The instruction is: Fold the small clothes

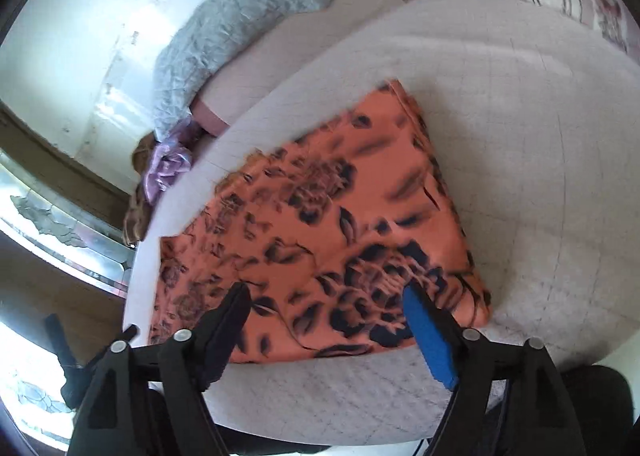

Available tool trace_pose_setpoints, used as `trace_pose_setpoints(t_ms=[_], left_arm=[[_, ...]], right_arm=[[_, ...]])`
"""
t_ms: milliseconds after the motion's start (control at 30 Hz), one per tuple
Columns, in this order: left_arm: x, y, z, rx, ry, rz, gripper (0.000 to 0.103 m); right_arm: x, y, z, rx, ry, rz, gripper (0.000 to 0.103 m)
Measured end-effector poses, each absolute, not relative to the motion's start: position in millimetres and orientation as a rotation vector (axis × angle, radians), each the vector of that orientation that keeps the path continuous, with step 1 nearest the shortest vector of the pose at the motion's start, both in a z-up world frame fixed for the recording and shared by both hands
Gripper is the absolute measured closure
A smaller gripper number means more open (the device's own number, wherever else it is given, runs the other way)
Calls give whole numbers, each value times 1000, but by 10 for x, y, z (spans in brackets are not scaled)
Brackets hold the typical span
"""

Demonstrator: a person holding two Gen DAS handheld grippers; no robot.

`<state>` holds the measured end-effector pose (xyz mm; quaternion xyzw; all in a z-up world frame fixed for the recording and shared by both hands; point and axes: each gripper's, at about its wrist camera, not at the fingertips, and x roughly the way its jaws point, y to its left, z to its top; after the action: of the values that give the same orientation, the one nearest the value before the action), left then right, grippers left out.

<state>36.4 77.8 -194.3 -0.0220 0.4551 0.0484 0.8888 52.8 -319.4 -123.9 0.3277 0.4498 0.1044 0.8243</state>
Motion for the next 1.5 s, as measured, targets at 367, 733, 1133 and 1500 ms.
trace_pose_setpoints(t_ms=[367,733,1133,1500], left_arm=[[440,578,-2078,-66,957,57,30],[802,-152,-2201,0,969,-45,30],[926,-310,-2548,105,1002,-2,27],[965,-324,-2601,117,991,-5,26]], right_arm=[[103,-3310,-1441,992,951,184,24],[386,-3413,-1628,1079,910,99,88],[302,-3437,-1523,856,958,97,72],[720,-3966,-1015,807,861,117,31]])
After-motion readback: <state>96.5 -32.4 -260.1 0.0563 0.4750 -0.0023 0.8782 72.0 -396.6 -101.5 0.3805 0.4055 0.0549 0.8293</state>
